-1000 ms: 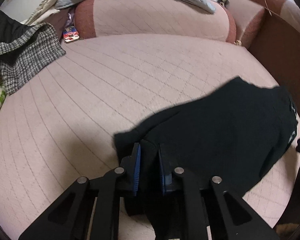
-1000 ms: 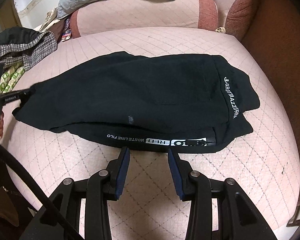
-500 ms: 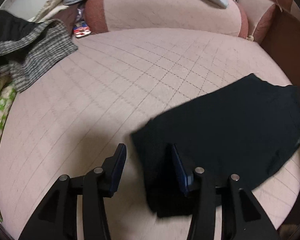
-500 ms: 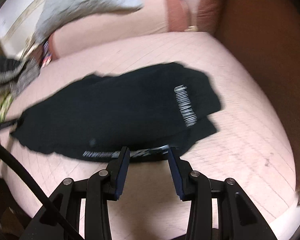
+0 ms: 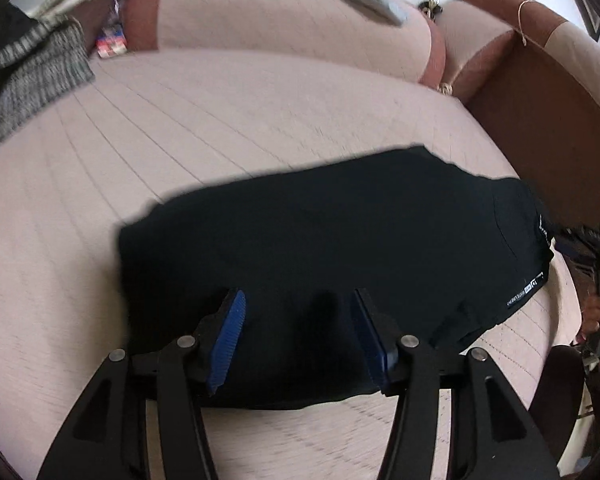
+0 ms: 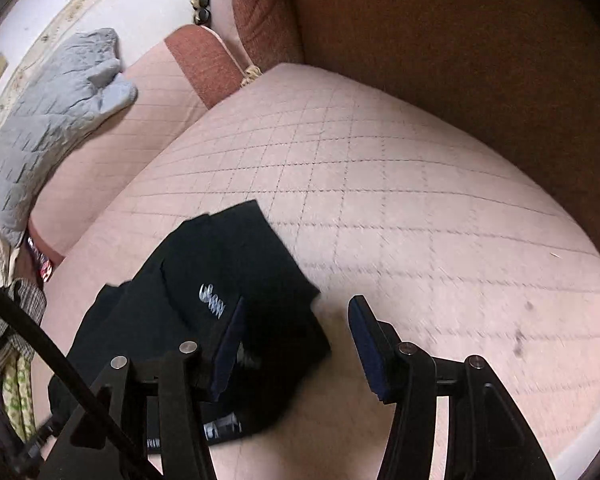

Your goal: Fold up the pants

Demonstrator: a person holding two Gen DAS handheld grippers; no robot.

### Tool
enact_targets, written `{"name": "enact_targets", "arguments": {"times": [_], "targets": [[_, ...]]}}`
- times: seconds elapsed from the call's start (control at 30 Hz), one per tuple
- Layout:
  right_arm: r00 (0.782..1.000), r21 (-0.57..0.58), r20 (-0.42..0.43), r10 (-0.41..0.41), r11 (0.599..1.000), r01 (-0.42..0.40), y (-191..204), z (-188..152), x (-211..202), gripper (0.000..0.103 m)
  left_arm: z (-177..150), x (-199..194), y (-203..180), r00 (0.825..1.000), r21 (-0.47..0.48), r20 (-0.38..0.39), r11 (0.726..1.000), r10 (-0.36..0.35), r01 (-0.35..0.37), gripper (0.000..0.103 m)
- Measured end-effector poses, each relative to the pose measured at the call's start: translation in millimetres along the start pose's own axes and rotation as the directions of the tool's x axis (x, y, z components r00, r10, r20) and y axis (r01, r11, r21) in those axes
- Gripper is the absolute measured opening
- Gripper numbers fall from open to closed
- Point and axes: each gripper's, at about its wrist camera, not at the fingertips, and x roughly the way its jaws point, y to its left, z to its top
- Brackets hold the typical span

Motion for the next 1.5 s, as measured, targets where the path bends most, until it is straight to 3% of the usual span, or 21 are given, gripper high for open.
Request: {"name": "enact_targets", "arguments": {"times": [0.07, 0.13, 0.27, 0.37, 0.47, 0.53, 0.6, 0.63, 0.77, 0.83, 0.87, 0.93, 1.03, 1.07, 1.17, 1.2, 1.3, 1.33, 1.4, 1.43, 1.5], "targets": [[0.997, 0.033, -0.053, 0.05, 0.998, -0.048, 0, 5, 15, 0.016, -4, 8, -9, 0.999, 0.027, -0.014, 0.999, 0.032, -0.031, 0.054], [0.992, 0.076, -0.074, 0.102, 0.992, -0.096, -2, 6, 12, 0.011, -8, 9, -15, 0.998, 0.06, -0.022, 0.996, 0.062, -0.061, 0.054], [0.973, 0.134, -0.053, 0.226, 0.967, -0.218, -6, -1, -23, 0.008, -7, 7, -12, 0.997, 0.069, -0.046, 0.996, 0.058, -0.055, 0.054], [0.967, 0.165, -0.033, 0.251, 0.956, -0.242, -20, -7, -47, 0.008, -9, 8, -10, 0.997, 0.07, -0.053, 0.996, 0.05, -0.047, 0.054], [0.984, 0.168, -0.059, 0.167, 0.973, -0.156, -31, -13, -40, 0.008, -10, 8, -11, 0.997, 0.083, -0.052, 0.995, 0.061, -0.056, 0.054], [0.995, 0.142, -0.087, 0.051, 0.989, -0.038, -34, -16, -27, 0.008, -11, 9, -14, 0.994, 0.107, -0.067, 0.991, 0.082, -0.075, 0.054], [0.984, 0.087, -0.092, -0.152, 0.983, 0.16, -34, -17, -19, 0.012, -12, 7, -17, 0.991, 0.136, -0.083, 0.986, 0.104, -0.092, 0.054], [0.982, 0.083, -0.077, -0.171, 0.981, 0.177, -34, -18, -20, 0.012, -13, 4, -16, 0.99, 0.142, -0.089, 0.985, 0.111, -0.098, 0.054], [0.991, -0.013, 0.046, -0.128, 0.992, 0.129, -4, -26, -52, 0.015, -15, -24, -6, 0.995, 0.104, -0.07, 0.993, 0.067, -0.06, 0.054], [0.999, -0.086, 0.046, 0.021, 0.996, -0.017, 22, -36, -63, 0.032, -13, -37, -7, 0.999, 0.087, -0.031, 0.996, 0.018, -0.016, 0.054], [0.995, -0.11, 0.018, 0.094, 0.99, -0.092, 33, -40, -63, 0.048, -11, -40, -7, 1.0, 0.081, -0.015, 0.997, 0.001, 0.001, 0.054], [0.966, -0.157, -0.082, 0.244, 0.954, -0.254, 63, -53, -53, 0.051, -6, -38, -13, 1.0, 0.073, 0.001, 0.997, -0.015, 0.015, 0.054], [0.962, -0.287, -0.144, 0.233, 0.92, -0.266, 118, -74, -35, 0.048, 1, -19, -29, 1.0, 0.096, -0.016, 0.995, -0.023, 0.025, 0.054], [0.96, -0.312, -0.16, 0.23, 0.911, -0.271, 132, -80, -29, 0.042, 3, -11, -32, 0.999, 0.099, -0.023, 0.995, -0.024, 0.026, 0.054], [0.952, -0.365, -0.193, 0.238, 0.883, -0.295, 178, -94, -4, 0.039, 2, 11, -46, 0.997, 0.129, -0.047, 0.991, 0.054, -0.047, 0.054], [0.957, -0.402, -0.189, 0.219, 0.872, -0.279, 191, -98, 6, 0.038, -3, 18, -51, 0.992, 0.16, -0.06, 0.982, 0.109, -0.099, 0.054], [0.963, -0.512, -0.251, 0.101, 0.83, -0.221, 210, -133, 34, 0.035, -21, 14, -60, 0.984, 0.25, -0.029, 0.954, 0.175, -0.163, 0.056], [0.973, -0.57, -0.219, 0.066, 0.801, -0.182, 210, -147, 31, 0.034, -29, 9, -60, 0.981, 0.278, -0.021, 0.944, 0.193, -0.18, 0.06], [0.994, -0.725, -0.107, -0.013, 0.686, -0.069, 216, -175, 17, 0.034, -42, -6, -50, 0.982, 0.28, 0.004, 0.942, 0.19, -0.183, 0.072], [0.996, -0.754, -0.086, -0.04, 0.656, -0.039, 217, -183, 12, 0.035, -47, -8, -42, 0.984, 0.27, -0.009, 0.948, 0.177, -0.168, 0.074], [0.992, -0.774, -0.082, -0.093, 0.633, -0.005, 208, -194, 6, 0.049, -59, -19, -28, 0.991, 0.256, 0.006, 0.957, 0.135, -0.132, 0.074]]}}
